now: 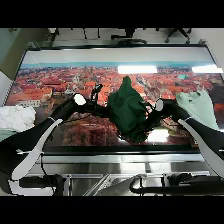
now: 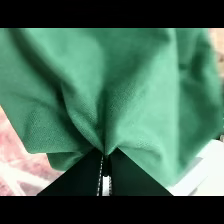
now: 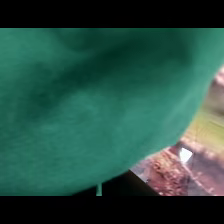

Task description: Fold the shirts.

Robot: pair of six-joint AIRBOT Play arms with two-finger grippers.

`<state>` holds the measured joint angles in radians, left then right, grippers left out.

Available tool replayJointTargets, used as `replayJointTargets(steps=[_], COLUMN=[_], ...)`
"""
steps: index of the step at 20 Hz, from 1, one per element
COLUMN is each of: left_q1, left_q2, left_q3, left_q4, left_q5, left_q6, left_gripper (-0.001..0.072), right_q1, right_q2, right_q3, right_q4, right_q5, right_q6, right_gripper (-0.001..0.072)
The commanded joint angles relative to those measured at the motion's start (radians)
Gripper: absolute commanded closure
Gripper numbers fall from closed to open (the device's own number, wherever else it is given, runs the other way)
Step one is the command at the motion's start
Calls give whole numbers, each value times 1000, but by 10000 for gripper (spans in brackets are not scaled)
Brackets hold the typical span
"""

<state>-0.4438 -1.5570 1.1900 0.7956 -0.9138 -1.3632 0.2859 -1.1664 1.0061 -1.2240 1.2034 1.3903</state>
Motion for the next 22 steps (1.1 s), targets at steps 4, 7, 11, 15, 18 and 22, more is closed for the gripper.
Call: replayJointTargets(steps=[4,7,11,15,18,22], left_q1=[114,152,128,114,114,114], left_q2=[208,338,485,591,639,629], left_q3=[120,239,447,674,735,585], left_q4=[77,74,69,101,258,311], left_q5=[-182,-236,-240,-262,-349,-367], left_q6=[1,-9,-34,-34,-35,-48], left_gripper=[693,692,693,692,691,690], right_q1=[-109,-169,-171,-172,-172,-172], right_q2=[164,290,405,468,493,407], right_q3=[254,476,781,997,1008,929], right_q4=[-21,-20,78,46,9,14], right_q5=[133,131,110,81,117,220], right_q6=[-56,-60,-123,-138,-137,-134], right_gripper=[691,691,691,690,690,690])
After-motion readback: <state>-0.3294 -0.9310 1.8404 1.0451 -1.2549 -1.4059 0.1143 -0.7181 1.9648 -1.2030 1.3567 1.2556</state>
